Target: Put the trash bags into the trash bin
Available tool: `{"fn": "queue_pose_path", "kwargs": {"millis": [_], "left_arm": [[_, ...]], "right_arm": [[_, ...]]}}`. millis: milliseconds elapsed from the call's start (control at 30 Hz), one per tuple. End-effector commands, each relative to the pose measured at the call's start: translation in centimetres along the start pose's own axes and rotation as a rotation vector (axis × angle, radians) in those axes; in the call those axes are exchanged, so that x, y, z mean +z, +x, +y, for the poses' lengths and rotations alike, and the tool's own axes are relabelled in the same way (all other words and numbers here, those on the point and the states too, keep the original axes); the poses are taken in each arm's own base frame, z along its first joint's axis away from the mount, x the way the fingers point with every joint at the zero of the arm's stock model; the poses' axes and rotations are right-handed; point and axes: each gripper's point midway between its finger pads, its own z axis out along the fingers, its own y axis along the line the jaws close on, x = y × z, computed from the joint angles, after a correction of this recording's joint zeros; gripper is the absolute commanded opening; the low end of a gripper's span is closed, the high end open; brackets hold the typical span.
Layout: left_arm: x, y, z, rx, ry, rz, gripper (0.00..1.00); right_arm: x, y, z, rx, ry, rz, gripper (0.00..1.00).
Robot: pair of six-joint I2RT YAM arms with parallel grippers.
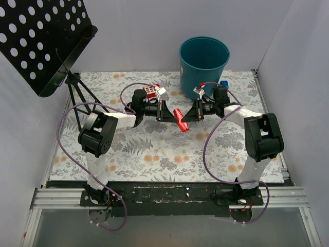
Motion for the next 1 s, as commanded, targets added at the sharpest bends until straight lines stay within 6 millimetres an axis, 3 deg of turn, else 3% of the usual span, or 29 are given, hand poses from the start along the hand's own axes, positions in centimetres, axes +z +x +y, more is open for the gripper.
{"fn": "queue_pose_path", "kwargs": {"millis": [0,233,300,400,433,467,667,733,867,967], "left_arm": [[0.2,0.0,-2.1,0.067,0.07,0.024,0.15],[0.1,0.2,-1.9,0.065,0.062,0.03,0.0],[0.2,0.2,-1.2,0.062,0.03,0.03,0.0],[0.2,0.7,0.6,0.052,-0.045,0.036,0.0],[0.2,1.0,1.2,0.054,-0.07,0.046,0.0],[0.1,1.4,1.6,0.053,-0.086,0.056,0.0],[-0.2,5.2,5.3,0.023,-0.215,0.185,0.0],[-0.7,5.1,5.4,0.055,-0.256,0.217,0.0],[-2.2,2.4,3.4,0.078,-0.306,0.249,0.0],[-4.4,1.3,1.3,0.127,-0.388,0.273,0.0]], "right_arm": [[0.1,-0.2,-0.3,-0.002,-0.006,-0.007,0.01],[0.1,-0.2,-0.7,0.012,0.008,-0.012,0.01],[0.0,-0.1,-1.3,0.015,0.037,-0.017,0.13],[-0.3,0.2,-3.1,0.012,0.156,-0.026,0.47],[-0.5,0.4,-3.5,0.004,0.183,-0.026,0.5],[-0.7,0.6,-4.1,-0.005,0.217,-0.024,0.65],[-3.4,1.5,-7.3,-0.069,0.461,-0.04,0.68],[-5.0,1.6,-8.5,-0.14,0.591,-0.033,0.68],[-7.8,2.5,-9.5,-0.213,0.76,-0.015,0.66],[-8.5,3.4,-9.9,-0.254,0.793,0.002,0.66]]}}
